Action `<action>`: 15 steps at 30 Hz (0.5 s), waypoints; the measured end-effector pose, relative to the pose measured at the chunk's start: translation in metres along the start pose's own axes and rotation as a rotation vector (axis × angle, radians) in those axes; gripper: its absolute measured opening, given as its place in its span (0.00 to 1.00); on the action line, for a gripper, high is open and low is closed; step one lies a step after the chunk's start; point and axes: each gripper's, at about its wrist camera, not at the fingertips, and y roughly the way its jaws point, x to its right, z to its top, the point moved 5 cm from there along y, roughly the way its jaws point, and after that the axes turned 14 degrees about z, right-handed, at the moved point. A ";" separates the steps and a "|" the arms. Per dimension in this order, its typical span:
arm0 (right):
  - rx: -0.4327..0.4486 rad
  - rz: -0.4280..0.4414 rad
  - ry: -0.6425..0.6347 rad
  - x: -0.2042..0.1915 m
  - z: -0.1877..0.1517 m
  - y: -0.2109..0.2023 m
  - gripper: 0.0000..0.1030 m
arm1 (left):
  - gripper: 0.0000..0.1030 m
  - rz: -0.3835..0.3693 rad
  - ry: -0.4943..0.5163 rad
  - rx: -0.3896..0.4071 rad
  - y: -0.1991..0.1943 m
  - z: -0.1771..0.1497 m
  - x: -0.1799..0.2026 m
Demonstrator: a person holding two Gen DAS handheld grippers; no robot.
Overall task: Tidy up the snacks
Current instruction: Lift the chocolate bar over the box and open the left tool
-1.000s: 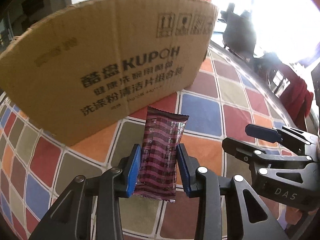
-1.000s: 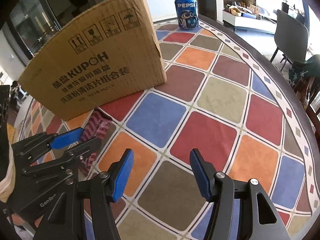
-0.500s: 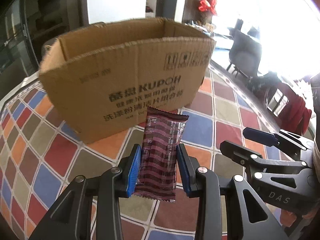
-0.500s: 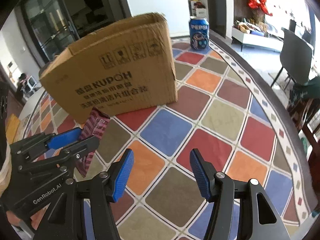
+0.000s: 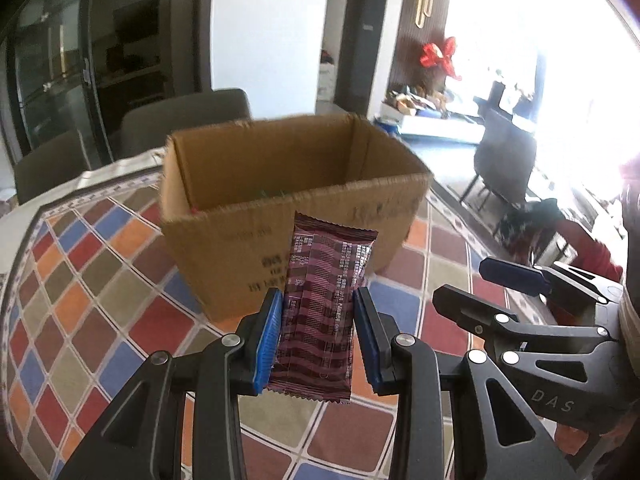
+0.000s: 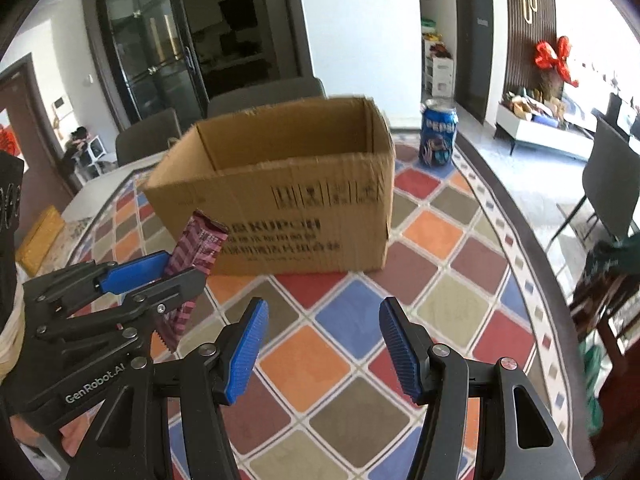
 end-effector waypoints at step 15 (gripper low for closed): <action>0.065 0.022 -0.090 -0.010 0.057 -0.002 0.57 | 0.35 0.071 -0.065 0.070 -0.008 0.053 -0.018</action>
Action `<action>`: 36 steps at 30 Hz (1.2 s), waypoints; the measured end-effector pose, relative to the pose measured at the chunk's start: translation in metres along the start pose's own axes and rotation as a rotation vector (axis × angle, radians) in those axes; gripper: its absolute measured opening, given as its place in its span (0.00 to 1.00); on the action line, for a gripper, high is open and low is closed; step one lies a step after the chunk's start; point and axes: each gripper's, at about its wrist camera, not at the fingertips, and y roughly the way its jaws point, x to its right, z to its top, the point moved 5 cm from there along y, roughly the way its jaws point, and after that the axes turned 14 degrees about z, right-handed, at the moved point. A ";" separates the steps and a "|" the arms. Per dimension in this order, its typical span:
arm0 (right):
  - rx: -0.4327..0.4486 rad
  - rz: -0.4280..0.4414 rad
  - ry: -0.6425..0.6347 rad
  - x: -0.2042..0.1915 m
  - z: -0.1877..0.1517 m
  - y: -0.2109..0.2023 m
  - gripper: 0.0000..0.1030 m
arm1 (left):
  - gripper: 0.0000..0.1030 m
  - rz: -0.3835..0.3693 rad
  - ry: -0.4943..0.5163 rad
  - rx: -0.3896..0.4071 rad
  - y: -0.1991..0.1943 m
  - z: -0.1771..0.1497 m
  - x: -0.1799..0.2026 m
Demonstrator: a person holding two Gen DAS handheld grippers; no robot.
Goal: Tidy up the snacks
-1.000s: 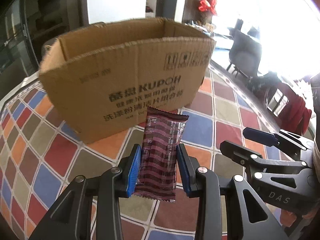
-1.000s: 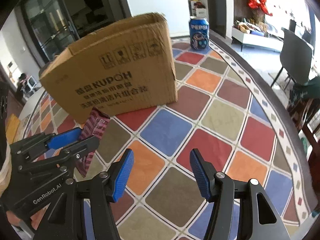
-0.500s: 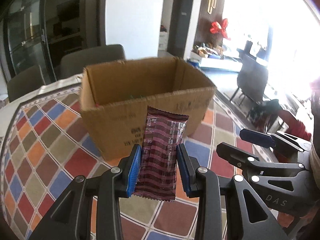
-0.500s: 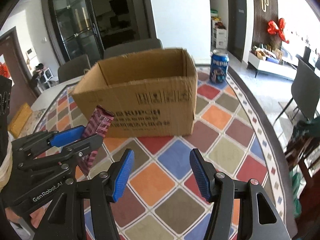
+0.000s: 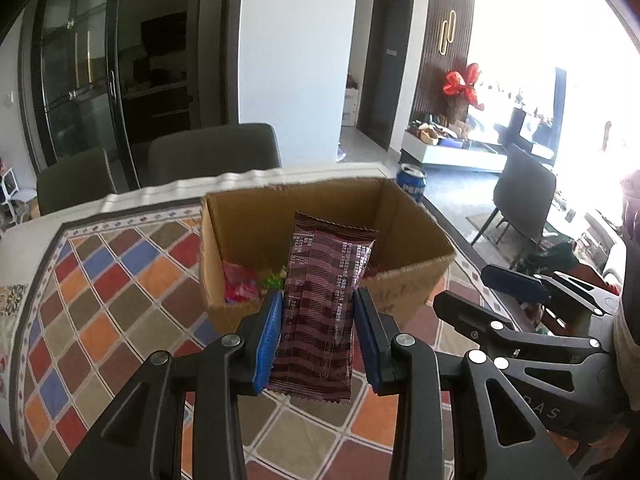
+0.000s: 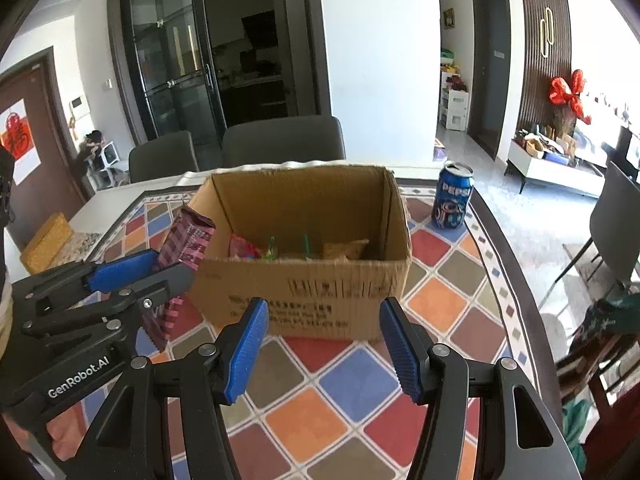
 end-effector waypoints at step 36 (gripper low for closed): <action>-0.076 -0.031 -0.027 0.023 0.052 0.042 0.57 | 0.56 0.112 0.018 -0.095 0.051 0.041 -0.005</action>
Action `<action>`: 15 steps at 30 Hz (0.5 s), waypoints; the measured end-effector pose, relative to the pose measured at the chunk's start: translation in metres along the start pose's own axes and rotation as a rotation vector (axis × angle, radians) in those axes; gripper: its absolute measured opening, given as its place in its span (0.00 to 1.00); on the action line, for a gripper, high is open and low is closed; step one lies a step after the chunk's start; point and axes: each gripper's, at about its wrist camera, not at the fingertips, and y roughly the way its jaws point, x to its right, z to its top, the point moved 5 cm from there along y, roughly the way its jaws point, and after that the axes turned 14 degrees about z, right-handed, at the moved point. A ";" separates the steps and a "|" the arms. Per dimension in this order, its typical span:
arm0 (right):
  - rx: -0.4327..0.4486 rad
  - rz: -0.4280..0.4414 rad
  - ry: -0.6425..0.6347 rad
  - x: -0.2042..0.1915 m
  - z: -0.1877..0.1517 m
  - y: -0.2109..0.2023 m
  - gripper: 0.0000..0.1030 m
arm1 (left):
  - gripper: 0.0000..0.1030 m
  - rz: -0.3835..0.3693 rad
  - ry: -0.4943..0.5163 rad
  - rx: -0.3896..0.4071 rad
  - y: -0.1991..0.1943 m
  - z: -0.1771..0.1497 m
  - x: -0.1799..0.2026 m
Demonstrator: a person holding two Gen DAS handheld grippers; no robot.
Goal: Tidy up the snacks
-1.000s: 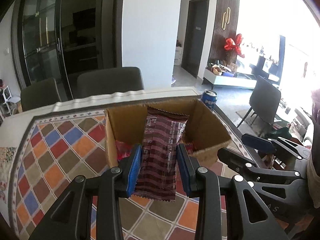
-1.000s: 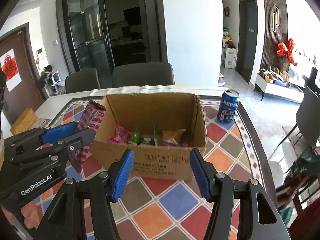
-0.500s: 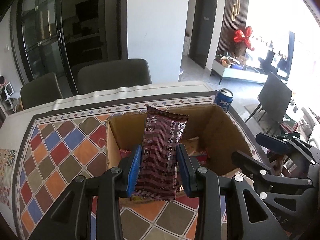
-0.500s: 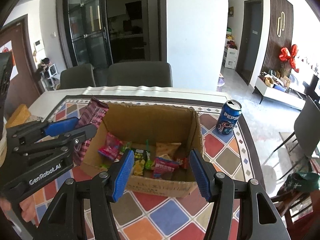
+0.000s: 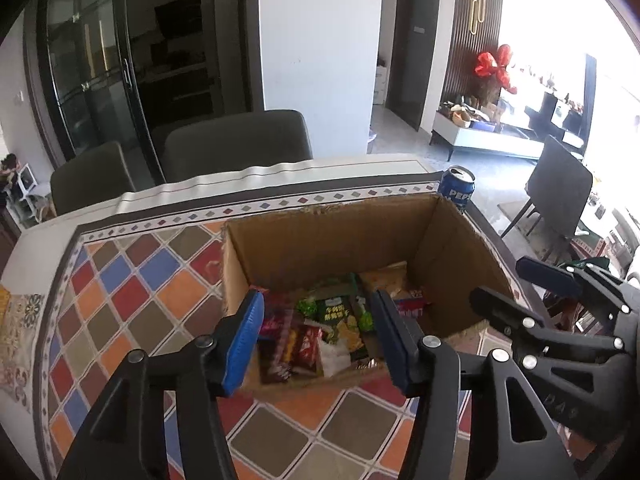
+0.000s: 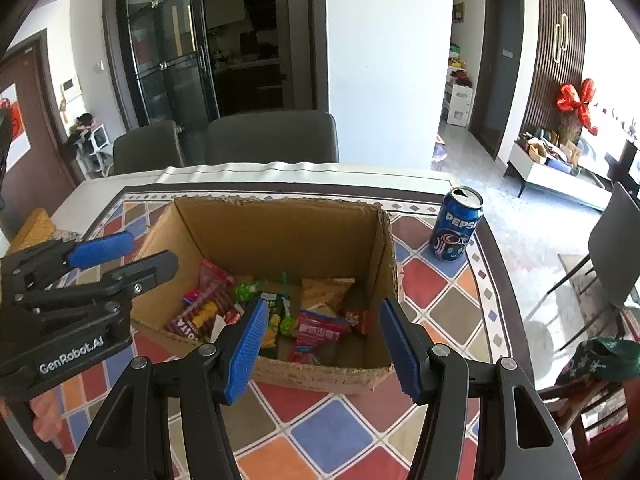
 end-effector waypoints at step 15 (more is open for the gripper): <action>0.089 0.015 -0.026 -0.024 -0.028 -0.057 0.65 | 0.84 0.092 -0.042 0.117 -0.080 -0.046 -0.016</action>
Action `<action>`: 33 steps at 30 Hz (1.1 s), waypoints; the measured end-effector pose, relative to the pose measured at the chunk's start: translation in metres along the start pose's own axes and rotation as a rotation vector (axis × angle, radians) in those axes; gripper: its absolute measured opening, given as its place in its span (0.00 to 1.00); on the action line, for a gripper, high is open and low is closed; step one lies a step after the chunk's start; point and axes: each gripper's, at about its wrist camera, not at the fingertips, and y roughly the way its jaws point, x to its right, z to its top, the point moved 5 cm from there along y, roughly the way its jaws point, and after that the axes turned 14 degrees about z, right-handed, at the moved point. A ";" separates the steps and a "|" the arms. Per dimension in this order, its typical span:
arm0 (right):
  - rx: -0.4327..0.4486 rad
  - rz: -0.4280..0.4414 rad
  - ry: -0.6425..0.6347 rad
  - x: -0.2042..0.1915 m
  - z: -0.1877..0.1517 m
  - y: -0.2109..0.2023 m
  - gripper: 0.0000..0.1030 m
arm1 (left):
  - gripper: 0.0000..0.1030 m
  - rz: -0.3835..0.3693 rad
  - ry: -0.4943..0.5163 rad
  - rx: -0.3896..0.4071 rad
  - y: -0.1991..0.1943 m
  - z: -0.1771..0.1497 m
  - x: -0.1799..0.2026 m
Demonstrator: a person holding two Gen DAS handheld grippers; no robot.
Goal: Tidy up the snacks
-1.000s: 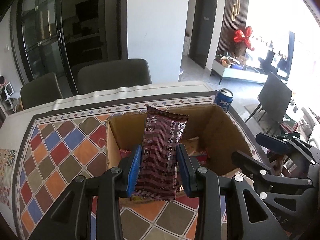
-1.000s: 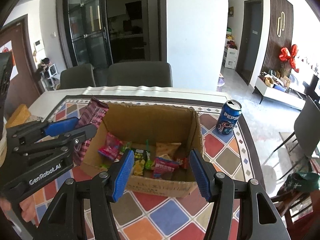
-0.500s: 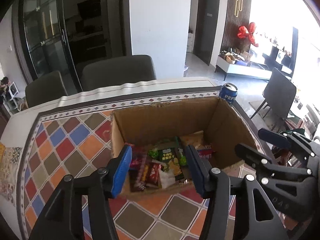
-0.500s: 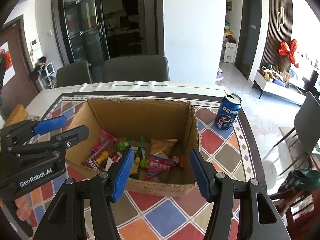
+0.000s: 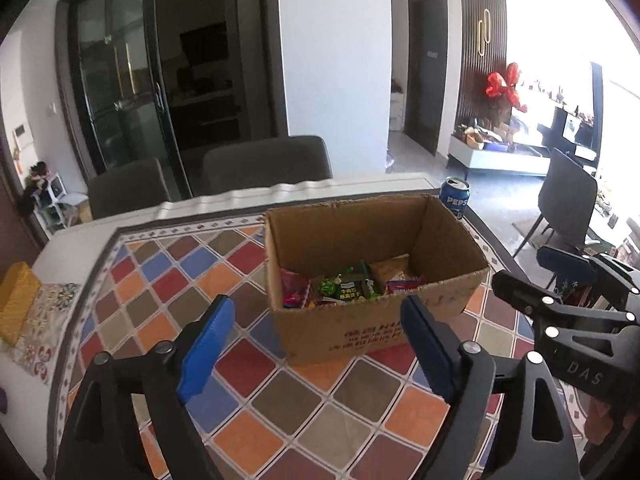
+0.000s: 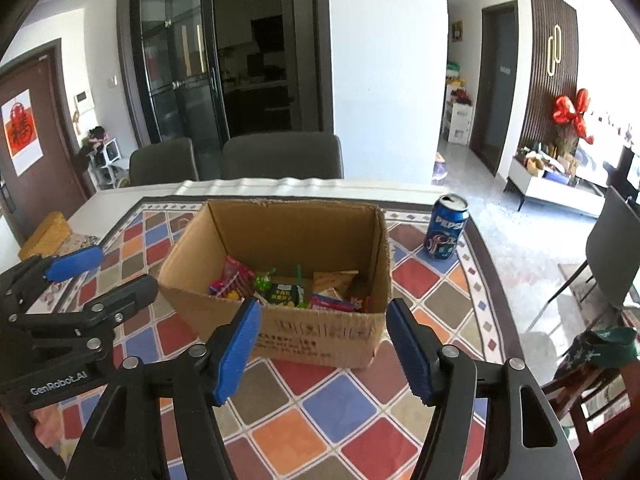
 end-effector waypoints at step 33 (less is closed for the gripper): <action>0.121 -0.002 -0.065 -0.036 -0.077 -0.111 0.78 | 1.00 0.024 -0.058 0.111 -0.123 -0.073 -0.016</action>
